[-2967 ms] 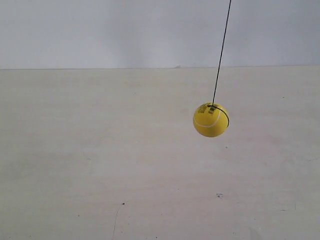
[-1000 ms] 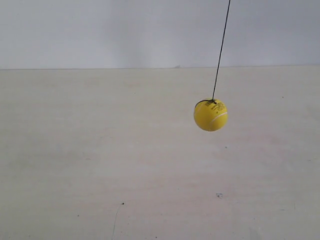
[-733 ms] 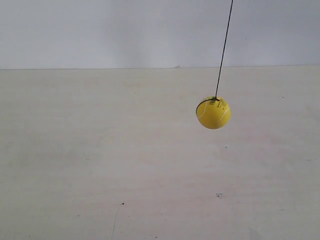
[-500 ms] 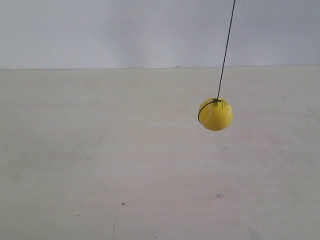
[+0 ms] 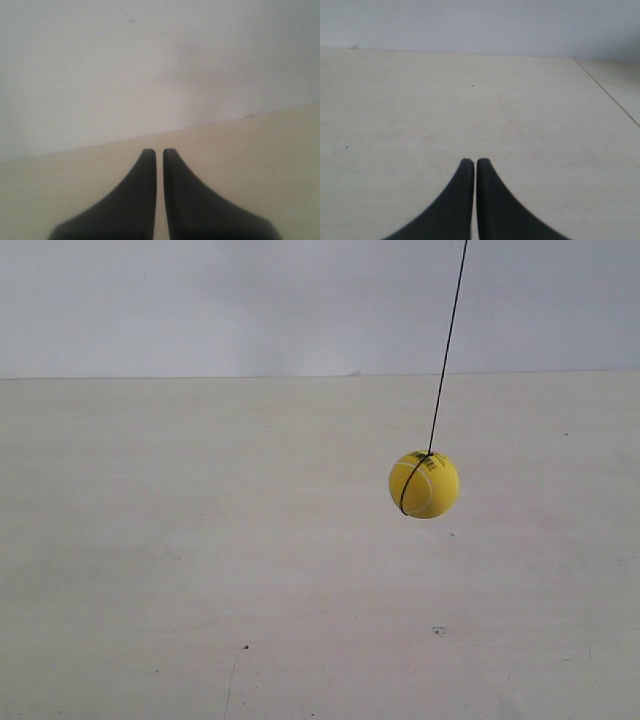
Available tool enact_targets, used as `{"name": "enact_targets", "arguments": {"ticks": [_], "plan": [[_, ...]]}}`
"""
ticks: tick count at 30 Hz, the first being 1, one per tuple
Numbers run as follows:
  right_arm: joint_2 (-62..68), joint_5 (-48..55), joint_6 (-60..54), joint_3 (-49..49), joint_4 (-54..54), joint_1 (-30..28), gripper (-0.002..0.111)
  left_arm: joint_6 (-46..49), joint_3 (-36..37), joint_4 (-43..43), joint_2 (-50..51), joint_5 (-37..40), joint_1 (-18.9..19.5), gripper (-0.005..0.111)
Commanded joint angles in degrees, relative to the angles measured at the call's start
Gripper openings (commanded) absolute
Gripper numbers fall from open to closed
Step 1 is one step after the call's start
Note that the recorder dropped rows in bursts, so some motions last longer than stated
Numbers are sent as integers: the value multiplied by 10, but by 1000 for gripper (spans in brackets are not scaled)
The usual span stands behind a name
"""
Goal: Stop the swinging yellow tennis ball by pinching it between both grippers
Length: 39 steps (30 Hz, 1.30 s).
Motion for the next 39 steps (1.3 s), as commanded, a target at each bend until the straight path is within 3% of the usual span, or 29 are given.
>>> {"name": "enact_targets", "arguments": {"ticks": [1, 5, 11, 39], "plan": [[-3, -3, -1, 0, -2, -2, 0, -2, 8, -38, -26, 100, 63, 5], [-3, 1, -1, 0, -2, -2, 0, 34, 9, -38, -68, 187, 90, 5], [-3, 1, -1, 0, -2, -2, 0, 56, 15, -56, -148, 252, 90, 5], [-3, 1, -1, 0, -2, -2, 0, 66, 15, -61, -148, 248, 91, 5]]}}
